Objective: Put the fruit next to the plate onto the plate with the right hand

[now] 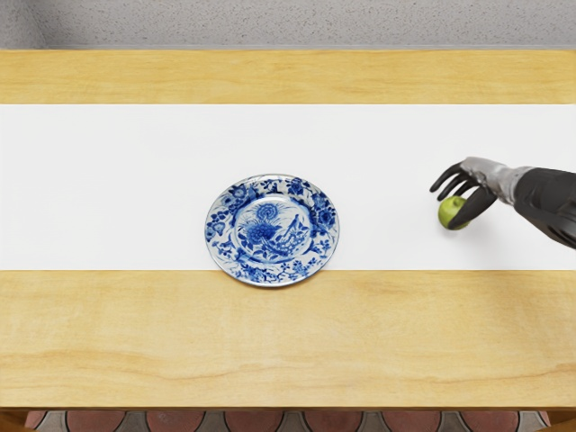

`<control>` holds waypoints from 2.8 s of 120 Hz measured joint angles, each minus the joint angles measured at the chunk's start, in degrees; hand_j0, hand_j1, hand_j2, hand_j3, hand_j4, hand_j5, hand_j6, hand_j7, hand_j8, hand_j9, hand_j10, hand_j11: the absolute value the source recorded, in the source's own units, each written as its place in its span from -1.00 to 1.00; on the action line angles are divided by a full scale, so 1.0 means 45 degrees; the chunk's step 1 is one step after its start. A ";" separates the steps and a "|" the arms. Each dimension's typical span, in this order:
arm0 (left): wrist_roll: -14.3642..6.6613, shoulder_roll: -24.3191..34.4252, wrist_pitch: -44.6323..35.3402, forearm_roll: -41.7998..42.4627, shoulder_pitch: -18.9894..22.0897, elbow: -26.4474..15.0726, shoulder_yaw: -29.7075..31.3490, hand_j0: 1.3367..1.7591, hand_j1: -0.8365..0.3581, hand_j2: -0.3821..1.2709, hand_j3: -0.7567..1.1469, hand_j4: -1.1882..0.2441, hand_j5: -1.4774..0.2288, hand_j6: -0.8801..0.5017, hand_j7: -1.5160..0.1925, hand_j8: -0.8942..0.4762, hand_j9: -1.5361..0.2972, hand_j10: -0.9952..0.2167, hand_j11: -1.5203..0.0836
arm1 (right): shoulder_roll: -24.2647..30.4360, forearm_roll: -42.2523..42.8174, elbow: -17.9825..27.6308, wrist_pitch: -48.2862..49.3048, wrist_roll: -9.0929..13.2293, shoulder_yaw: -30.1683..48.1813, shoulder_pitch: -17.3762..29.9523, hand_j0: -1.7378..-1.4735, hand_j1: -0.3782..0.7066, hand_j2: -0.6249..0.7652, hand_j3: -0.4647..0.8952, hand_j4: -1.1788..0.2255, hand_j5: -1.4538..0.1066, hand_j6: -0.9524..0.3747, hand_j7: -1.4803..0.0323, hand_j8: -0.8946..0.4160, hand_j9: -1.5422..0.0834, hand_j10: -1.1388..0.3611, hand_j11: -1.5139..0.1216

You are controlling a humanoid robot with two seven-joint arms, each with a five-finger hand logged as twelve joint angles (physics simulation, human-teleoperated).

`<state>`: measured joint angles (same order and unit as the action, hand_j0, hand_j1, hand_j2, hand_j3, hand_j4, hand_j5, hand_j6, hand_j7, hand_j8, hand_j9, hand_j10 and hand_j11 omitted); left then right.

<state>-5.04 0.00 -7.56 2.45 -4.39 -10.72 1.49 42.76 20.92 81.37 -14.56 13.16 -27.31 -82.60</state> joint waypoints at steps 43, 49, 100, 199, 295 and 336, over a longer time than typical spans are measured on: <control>-0.0002 0.0000 0.0000 0.0001 0.0000 0.0000 -0.0001 0.52 0.97 -0.54 -0.21 0.65 0.72 0.26 0.76 0.29 0.67 0.63 0.88 | 0.0004 -0.0018 0.0810 0.0542 0.0472 0.0112 -0.0868 -0.40 0.11 0.01 -0.32 -0.06 -0.03 -0.36 0.05 -0.29 0.05 -0.20 0.01; -0.0006 0.0000 0.0000 0.0001 0.0000 0.0000 -0.0001 0.52 0.97 -0.54 -0.21 0.65 0.72 0.26 0.76 0.29 0.67 0.63 0.88 | -0.0006 -0.0029 0.0939 0.0551 0.0523 0.0126 -0.1001 -0.40 0.11 0.01 -0.32 -0.06 -0.03 -0.36 0.05 -0.30 0.05 -0.20 0.01; -0.0004 0.0000 0.0000 0.0000 0.0000 0.0000 -0.0001 0.52 0.97 -0.54 -0.21 0.65 0.72 0.26 0.76 0.29 0.67 0.63 0.88 | -0.0813 -0.0354 0.1177 0.0429 0.0606 0.0306 -0.1464 -0.40 0.11 0.01 -0.32 -0.06 -0.03 -0.36 0.05 -0.30 0.05 -0.20 0.01; -0.0006 0.0000 0.0000 0.0002 0.0000 0.0000 0.0002 0.52 0.97 -0.54 -0.20 0.65 0.72 0.26 0.76 0.29 0.67 0.63 0.88 | -0.3521 -0.1047 0.1092 -0.1195 0.1287 0.0592 -0.1941 -0.40 0.11 0.00 -0.32 -0.06 -0.03 -0.35 0.06 -0.29 0.06 -0.19 0.01; -0.0006 0.0000 0.0000 0.0003 0.0000 0.0000 0.0001 0.52 0.97 -0.54 -0.20 0.65 0.72 0.26 0.76 0.29 0.67 0.63 0.88 | -0.5341 -0.1392 0.0706 -0.3633 0.2088 0.1250 -0.1792 -0.40 -0.67 -0.12 -0.32 0.50 0.65 0.24 0.74 0.19 0.69 0.35 0.65; -0.0002 0.0000 0.0000 0.0002 0.0000 0.0000 0.0000 0.52 0.97 -0.54 -0.20 0.65 0.72 0.26 0.76 0.29 0.67 0.63 0.88 | -0.1837 -0.1427 0.0708 -0.2394 0.2334 0.1566 -0.1339 -0.40 -0.90 -0.10 -0.32 0.64 0.82 0.40 0.92 0.33 0.86 0.49 0.81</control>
<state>-5.05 0.00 -7.56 2.45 -4.39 -10.72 1.49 34.50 14.50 84.56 -25.33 23.67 -20.26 -88.63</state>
